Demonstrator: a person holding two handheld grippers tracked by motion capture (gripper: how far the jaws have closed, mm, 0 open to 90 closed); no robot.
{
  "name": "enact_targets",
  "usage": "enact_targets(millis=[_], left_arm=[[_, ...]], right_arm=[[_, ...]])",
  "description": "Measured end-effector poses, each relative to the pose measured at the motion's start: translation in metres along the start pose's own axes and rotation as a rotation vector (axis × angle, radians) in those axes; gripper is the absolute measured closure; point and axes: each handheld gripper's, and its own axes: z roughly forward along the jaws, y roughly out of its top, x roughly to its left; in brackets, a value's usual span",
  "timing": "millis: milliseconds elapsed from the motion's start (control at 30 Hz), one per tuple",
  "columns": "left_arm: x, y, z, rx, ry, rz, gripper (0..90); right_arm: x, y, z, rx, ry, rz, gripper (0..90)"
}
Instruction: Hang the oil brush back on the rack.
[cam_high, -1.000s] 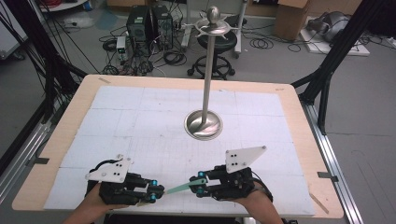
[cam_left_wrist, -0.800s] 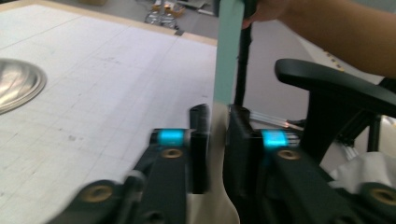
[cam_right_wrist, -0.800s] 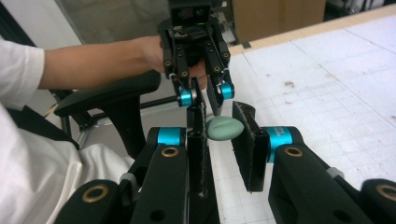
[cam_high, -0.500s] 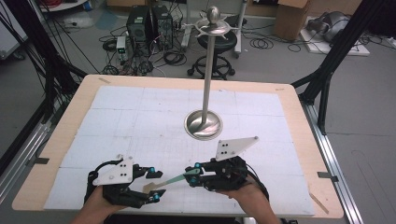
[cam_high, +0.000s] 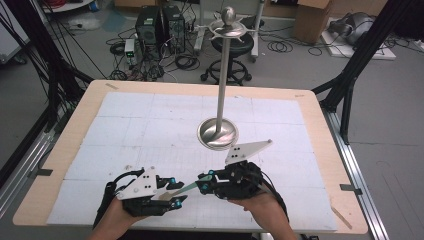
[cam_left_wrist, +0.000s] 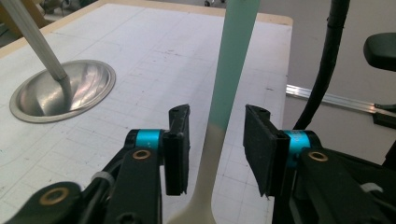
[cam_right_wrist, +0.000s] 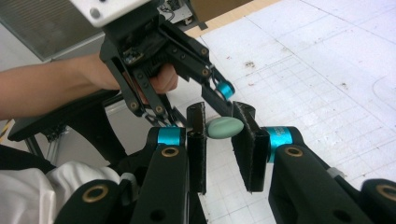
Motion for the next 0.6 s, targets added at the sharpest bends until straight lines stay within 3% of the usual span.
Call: enact_targets(millis=[233, 333, 400, 500, 600], left_arm=[[-0.0017, 0.0004, 0.0072, 0.016, 0.003, 0.011, 77.8], [-0.0037, 0.0005, 0.0091, 0.009, -0.016, 0.023, 80.2], [-0.005, 0.0008, 0.0102, -0.003, -0.042, 0.009, 81.5], [-0.0041, 0.0004, 0.0101, -0.042, -0.086, -0.026, 81.8], [-0.0022, -0.0004, 0.0078, -0.103, -0.135, -0.069, 81.8]], right_arm=[[-0.0008, -0.0002, 0.0013, -0.001, 0.003, 0.013, 75.9], [-0.0018, -0.0002, 0.0008, -0.009, 0.009, 0.032, 75.2], [-0.0018, -0.0001, 0.0003, -0.026, 0.013, 0.042, 72.6], [-0.0001, -0.0006, -0.0017, -0.068, 0.027, 0.035, 54.5], [0.0025, -0.0035, -0.0039, -0.136, 0.032, -0.025, 38.4]])
